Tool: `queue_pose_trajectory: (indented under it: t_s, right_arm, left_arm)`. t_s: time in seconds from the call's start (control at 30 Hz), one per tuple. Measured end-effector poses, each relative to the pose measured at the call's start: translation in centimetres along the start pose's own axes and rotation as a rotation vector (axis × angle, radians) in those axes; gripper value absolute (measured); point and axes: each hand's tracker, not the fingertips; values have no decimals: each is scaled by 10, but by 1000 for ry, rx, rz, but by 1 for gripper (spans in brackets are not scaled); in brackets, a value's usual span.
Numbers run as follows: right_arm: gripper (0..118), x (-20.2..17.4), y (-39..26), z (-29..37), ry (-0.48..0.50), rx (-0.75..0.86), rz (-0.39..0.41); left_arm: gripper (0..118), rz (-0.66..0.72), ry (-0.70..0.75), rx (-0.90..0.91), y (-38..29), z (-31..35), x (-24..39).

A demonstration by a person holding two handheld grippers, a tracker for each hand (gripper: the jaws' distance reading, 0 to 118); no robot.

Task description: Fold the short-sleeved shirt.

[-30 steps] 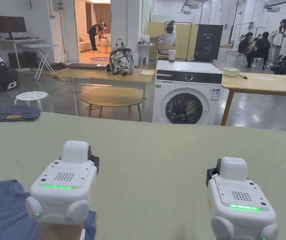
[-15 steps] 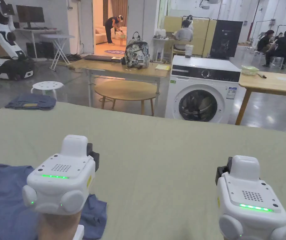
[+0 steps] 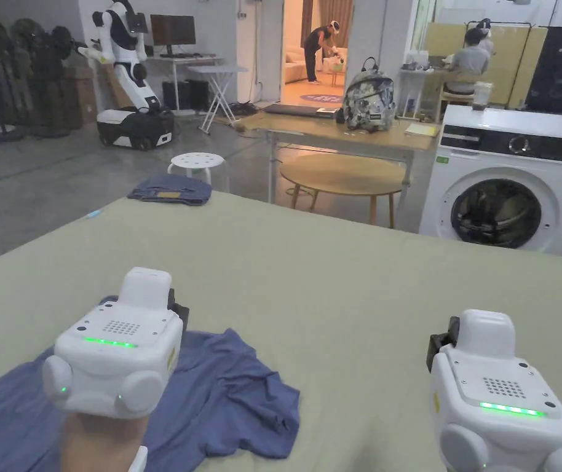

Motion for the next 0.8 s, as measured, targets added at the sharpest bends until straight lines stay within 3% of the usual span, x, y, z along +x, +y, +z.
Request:
queue_pose_trajectory:
  t_s: [0.13,0.3,0.43,0.67,0.77,0.8]
  right_arm:
    - [0,-33,-6,-8,70,-28,18]
    - [0,-60,-14,-14,118,-75,37]
    - [0,-70,-25,-20,145,-129,35]
    - [0,-77,-35,-20,161,-170,54]
    - [0,-77,-37,-25,157,-185,63]
    - [0,-77,-38,-26,156,-189,64]
  left_arm:
    - [0,-29,44,-74,-11,-6,-37]
    - [0,15,-10,-202,-25,-17,-79]
    - [0,114,-64,-374,-42,-34,-107]
    - [0,170,-139,-664,-75,-79,-119]
    - [16,238,-151,-720,-81,-94,-118]
    - [28,242,-136,-725,-81,-99,-118]
